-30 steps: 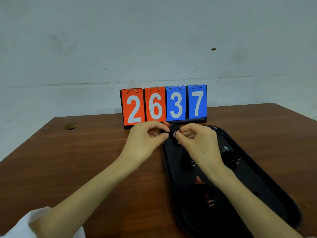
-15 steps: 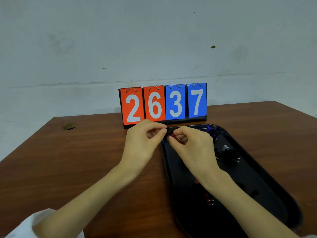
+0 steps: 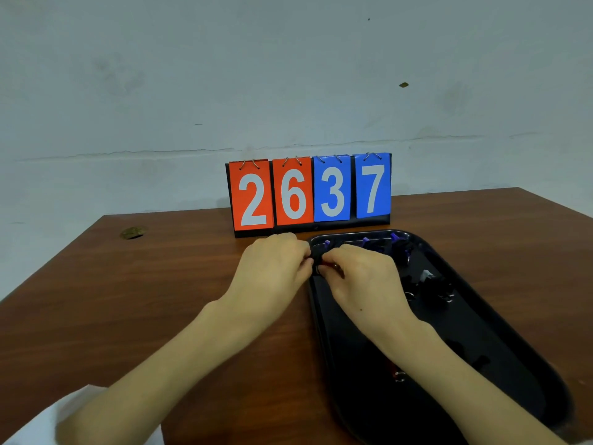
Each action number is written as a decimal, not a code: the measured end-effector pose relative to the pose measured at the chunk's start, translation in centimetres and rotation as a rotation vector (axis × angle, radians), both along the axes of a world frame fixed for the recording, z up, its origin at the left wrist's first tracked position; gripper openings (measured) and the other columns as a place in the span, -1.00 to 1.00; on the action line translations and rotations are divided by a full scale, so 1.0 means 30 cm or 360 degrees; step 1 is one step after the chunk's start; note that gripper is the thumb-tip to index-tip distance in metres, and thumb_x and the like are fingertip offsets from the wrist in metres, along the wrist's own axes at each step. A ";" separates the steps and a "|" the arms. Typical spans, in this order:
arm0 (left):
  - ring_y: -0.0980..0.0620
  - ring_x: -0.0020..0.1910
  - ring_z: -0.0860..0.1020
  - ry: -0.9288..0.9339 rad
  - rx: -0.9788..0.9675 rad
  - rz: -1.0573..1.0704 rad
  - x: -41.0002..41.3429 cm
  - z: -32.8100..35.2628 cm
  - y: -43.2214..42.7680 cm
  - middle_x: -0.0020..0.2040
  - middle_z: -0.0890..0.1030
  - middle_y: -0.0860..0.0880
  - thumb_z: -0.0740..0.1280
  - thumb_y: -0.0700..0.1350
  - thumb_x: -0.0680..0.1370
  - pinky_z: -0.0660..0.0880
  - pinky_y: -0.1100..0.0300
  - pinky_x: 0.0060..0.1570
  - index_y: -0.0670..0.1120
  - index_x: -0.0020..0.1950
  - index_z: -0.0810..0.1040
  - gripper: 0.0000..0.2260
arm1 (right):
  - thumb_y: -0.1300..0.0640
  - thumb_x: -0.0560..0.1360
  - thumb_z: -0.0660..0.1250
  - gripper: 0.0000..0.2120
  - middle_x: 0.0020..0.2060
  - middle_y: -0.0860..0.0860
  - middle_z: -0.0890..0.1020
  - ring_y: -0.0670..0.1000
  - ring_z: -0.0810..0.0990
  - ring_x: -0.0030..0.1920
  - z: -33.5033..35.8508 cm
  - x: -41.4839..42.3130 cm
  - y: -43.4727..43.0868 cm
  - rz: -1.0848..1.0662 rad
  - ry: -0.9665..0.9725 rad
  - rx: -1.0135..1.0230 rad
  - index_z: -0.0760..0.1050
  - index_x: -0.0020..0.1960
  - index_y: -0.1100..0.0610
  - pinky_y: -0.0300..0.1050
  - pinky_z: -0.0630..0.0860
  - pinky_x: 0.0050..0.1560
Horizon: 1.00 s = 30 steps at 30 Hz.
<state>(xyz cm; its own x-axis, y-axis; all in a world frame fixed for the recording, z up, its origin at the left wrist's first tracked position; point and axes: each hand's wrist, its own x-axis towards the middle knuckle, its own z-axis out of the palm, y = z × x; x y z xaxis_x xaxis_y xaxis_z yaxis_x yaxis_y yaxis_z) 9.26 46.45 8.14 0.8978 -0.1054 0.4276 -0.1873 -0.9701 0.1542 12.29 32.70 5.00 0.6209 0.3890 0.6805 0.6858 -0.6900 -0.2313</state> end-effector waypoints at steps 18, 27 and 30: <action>0.14 -0.46 0.28 0.0968 -0.1889 -0.0162 0.080 -0.051 0.063 -0.41 0.36 0.01 0.28 -0.17 0.53 0.19 0.30 -0.47 -0.34 0.04 0.57 -0.76 | -0.01 0.49 0.31 -0.81 -0.11 -0.05 0.67 -0.07 0.60 -0.08 0.015 0.007 -0.006 -0.0098 0.0468 -0.0115 0.60 0.01 0.05 -0.12 0.53 0.02; 0.08 -0.36 0.53 0.0843 -0.1726 -0.0278 0.074 -0.033 0.073 -0.30 0.55 -0.09 0.33 -0.17 0.52 0.52 0.28 -0.32 -0.27 -0.02 0.61 -0.83 | -0.01 0.50 0.31 -0.82 -0.16 -0.05 0.66 -0.05 0.59 -0.12 0.017 0.008 -0.006 -0.0103 0.0428 -0.0110 0.60 -0.04 0.07 -0.07 0.54 -0.02; 0.04 -0.32 0.63 0.0615 -0.1559 -0.0220 0.072 -0.033 0.060 -0.25 0.62 -0.15 0.34 -0.26 0.51 0.61 0.21 -0.26 -0.22 -0.02 0.60 -0.91 | -0.02 0.49 0.31 -0.80 -0.14 -0.03 0.67 -0.03 0.60 -0.10 0.016 0.009 -0.003 -0.0113 0.0457 -0.0129 0.60 -0.01 0.07 -0.06 0.54 -0.01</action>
<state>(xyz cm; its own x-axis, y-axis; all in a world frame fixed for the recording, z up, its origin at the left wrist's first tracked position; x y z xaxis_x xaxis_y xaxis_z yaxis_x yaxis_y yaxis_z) 11.40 48.26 7.16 0.9974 0.0189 0.0695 -0.0579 -0.3644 0.9295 12.54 32.60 5.49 0.8111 0.3834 0.4417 0.5496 -0.7581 -0.3511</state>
